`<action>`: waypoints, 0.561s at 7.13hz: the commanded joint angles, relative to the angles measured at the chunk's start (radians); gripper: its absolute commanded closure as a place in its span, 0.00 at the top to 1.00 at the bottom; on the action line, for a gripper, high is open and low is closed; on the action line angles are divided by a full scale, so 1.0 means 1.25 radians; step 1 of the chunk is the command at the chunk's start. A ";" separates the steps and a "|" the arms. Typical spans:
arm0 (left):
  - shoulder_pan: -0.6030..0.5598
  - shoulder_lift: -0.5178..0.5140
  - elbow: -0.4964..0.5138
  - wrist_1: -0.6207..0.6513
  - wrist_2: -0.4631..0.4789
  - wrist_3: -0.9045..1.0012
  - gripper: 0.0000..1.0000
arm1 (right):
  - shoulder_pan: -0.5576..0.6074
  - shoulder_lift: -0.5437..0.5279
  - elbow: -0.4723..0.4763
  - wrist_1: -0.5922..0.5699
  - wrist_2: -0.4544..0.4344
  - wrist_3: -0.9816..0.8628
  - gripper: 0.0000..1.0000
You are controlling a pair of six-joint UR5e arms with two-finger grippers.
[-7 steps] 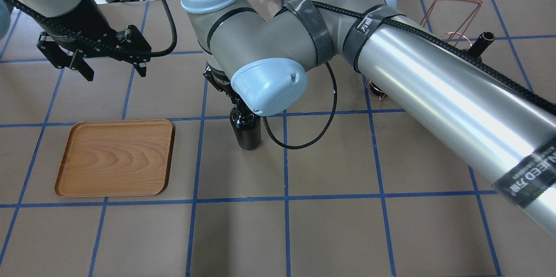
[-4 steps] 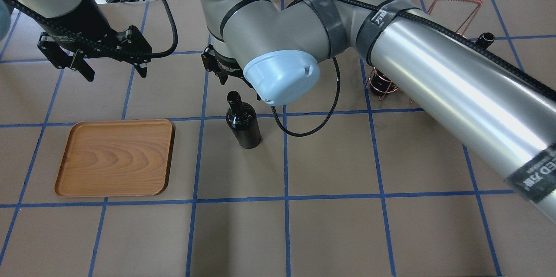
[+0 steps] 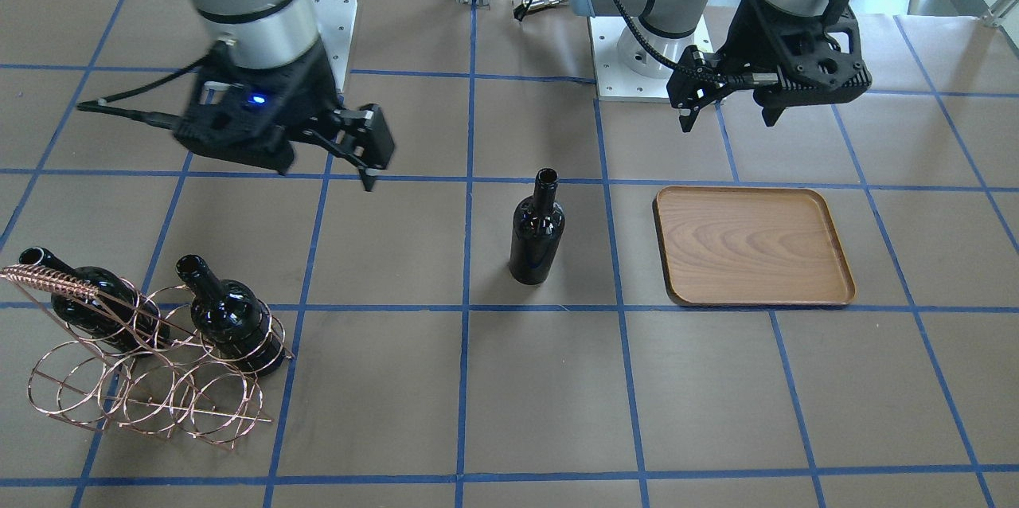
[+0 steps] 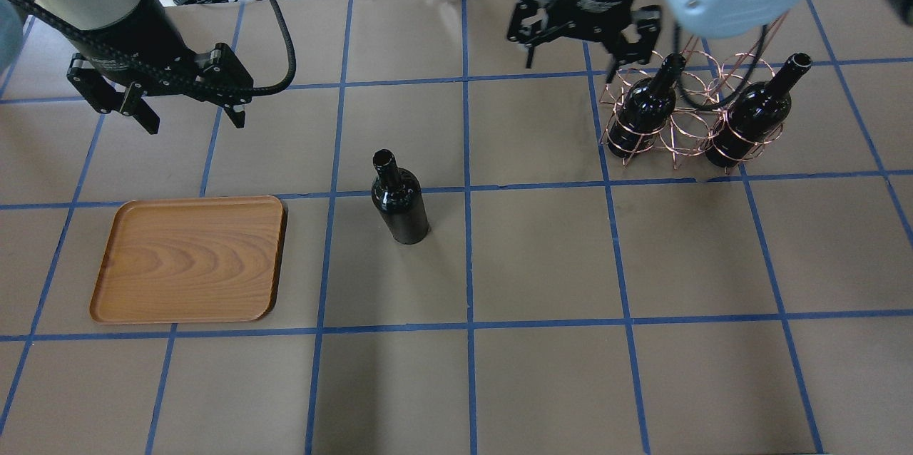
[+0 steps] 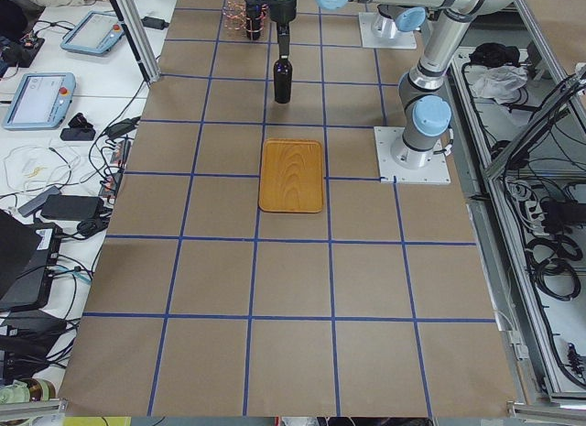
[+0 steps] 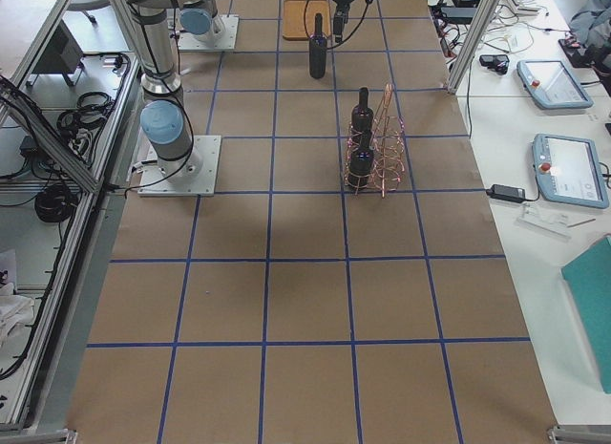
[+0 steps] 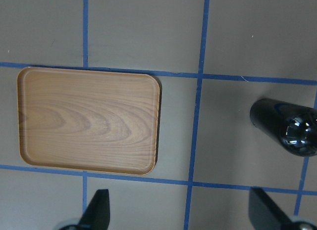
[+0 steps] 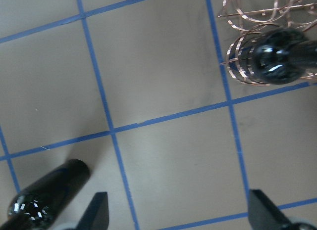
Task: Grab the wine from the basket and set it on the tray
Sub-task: 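Open the right gripper and raise it back over the rack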
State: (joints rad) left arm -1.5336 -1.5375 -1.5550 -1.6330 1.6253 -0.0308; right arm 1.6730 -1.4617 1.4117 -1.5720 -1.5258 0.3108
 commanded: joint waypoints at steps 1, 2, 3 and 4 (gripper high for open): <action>-0.067 -0.014 -0.002 0.070 -0.068 -0.049 1.00 | -0.071 -0.100 0.008 0.095 -0.024 -0.112 1.00; -0.110 -0.030 -0.002 0.095 -0.072 -0.068 1.00 | -0.071 -0.102 0.009 0.097 -0.053 -0.126 1.00; -0.142 -0.057 -0.003 0.132 -0.074 -0.066 1.00 | -0.071 -0.101 0.018 0.093 -0.046 -0.119 1.00; -0.180 -0.083 -0.003 0.170 -0.076 -0.067 1.00 | -0.071 -0.100 0.052 0.087 -0.048 -0.126 1.00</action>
State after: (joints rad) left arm -1.7043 -1.6050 -1.5580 -1.4751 1.5360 -0.1102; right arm 1.5856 -1.5850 1.4403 -1.4585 -1.5817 0.1611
